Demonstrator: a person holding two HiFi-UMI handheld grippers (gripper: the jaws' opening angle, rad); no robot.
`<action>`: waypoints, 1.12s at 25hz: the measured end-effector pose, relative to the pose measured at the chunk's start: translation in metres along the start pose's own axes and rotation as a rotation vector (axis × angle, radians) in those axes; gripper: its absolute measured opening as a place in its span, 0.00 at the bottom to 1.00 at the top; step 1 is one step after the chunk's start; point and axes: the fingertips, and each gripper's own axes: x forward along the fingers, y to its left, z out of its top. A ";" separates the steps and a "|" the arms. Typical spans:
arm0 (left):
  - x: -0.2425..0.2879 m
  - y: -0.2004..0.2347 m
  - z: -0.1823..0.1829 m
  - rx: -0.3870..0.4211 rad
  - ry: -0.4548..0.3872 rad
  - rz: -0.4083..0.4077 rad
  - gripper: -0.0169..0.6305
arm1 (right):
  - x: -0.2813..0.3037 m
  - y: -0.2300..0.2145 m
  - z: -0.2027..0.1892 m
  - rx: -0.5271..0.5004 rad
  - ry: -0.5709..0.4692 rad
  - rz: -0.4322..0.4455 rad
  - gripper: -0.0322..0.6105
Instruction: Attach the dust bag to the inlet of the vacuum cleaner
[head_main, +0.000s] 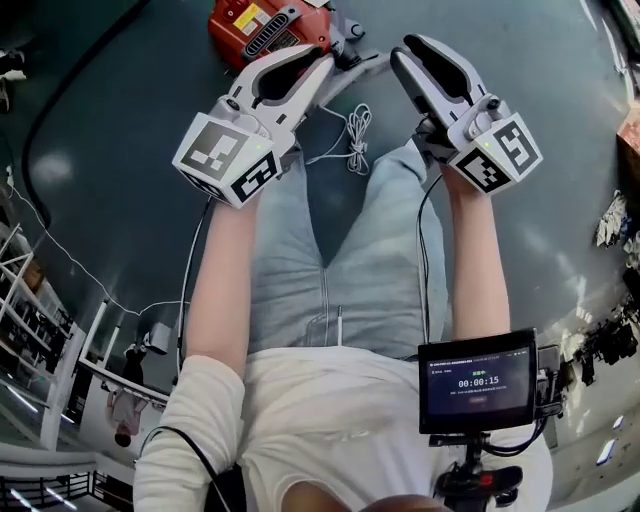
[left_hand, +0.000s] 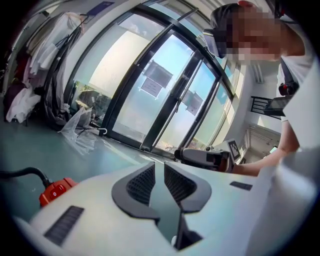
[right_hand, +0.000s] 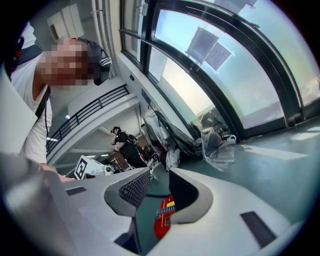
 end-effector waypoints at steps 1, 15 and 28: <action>0.001 -0.010 0.014 0.009 -0.016 -0.001 0.12 | -0.004 0.008 0.022 -0.027 -0.023 0.007 0.25; -0.054 -0.157 0.266 0.321 -0.292 -0.074 0.12 | -0.072 0.152 0.294 -0.330 -0.358 0.032 0.25; -0.104 -0.315 0.469 0.548 -0.538 -0.186 0.12 | -0.153 0.289 0.486 -0.599 -0.574 0.063 0.25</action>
